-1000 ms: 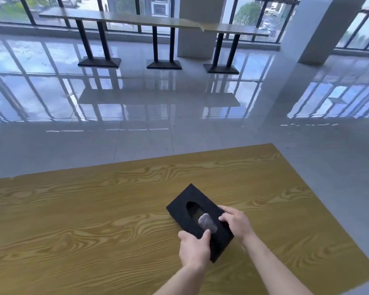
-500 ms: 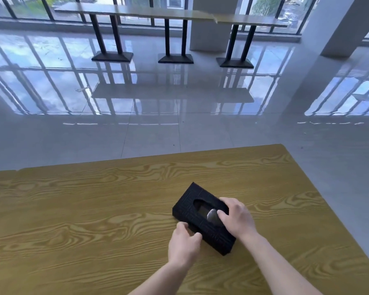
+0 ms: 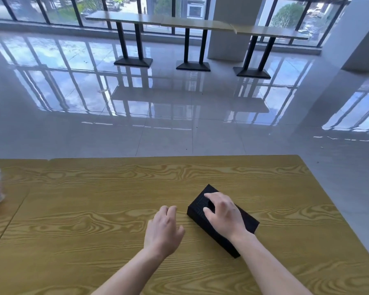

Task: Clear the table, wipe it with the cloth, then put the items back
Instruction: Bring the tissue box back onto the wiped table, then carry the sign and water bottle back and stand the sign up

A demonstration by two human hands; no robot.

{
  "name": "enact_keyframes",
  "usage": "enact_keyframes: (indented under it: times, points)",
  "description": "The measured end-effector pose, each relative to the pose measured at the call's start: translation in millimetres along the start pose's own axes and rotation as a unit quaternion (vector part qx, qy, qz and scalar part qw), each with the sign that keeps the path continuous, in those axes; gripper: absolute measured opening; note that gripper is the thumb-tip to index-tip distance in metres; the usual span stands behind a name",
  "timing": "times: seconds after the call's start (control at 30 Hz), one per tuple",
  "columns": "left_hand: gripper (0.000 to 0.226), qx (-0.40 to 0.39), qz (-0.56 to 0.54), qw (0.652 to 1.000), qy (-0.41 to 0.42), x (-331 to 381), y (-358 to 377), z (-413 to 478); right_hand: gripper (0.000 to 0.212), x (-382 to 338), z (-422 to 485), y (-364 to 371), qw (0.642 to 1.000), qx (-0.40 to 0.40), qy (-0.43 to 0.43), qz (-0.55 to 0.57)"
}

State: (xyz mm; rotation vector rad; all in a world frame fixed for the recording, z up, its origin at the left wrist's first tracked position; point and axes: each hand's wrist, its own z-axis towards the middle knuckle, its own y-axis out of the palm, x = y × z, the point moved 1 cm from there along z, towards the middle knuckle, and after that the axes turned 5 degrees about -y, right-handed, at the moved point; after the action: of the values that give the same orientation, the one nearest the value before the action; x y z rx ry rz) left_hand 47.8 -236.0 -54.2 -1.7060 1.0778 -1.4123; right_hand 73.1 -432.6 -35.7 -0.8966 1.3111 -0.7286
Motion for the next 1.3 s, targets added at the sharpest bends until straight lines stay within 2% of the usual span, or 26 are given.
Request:
enact_keyframes:
  times: [0.23,0.57,0.73,1.03,1.3]
  points:
    - [0.065,0.062,0.080,0.995,-0.005,-32.3,-32.6,-5.5,0.050,-50.4,19.9,10.0,0.996,-0.017,-0.088,-0.019]
    - [0.067,0.103,0.100,0.987,-0.068,-101.2,-75.6,-32.3,0.051,-125.5,31.2,37.0,0.981,-0.052,-0.178,-0.051]
    - [0.067,0.128,0.093,0.983,-0.089,-154.4,-106.5,-47.6,0.051,-182.8,36.2,57.2,0.976,-0.058,-0.200,-0.059]
    - [0.070,0.119,0.087,0.982,-0.115,-270.5,-170.6,-75.3,0.051,-308.4,33.7,110.4,0.973,-0.070,-0.206,-0.077]
    - [0.070,0.143,0.069,0.978,-0.134,-354.5,-214.7,-98.9,0.051,-396.4,26.9,153.7,0.971,-0.076,-0.214,-0.068]
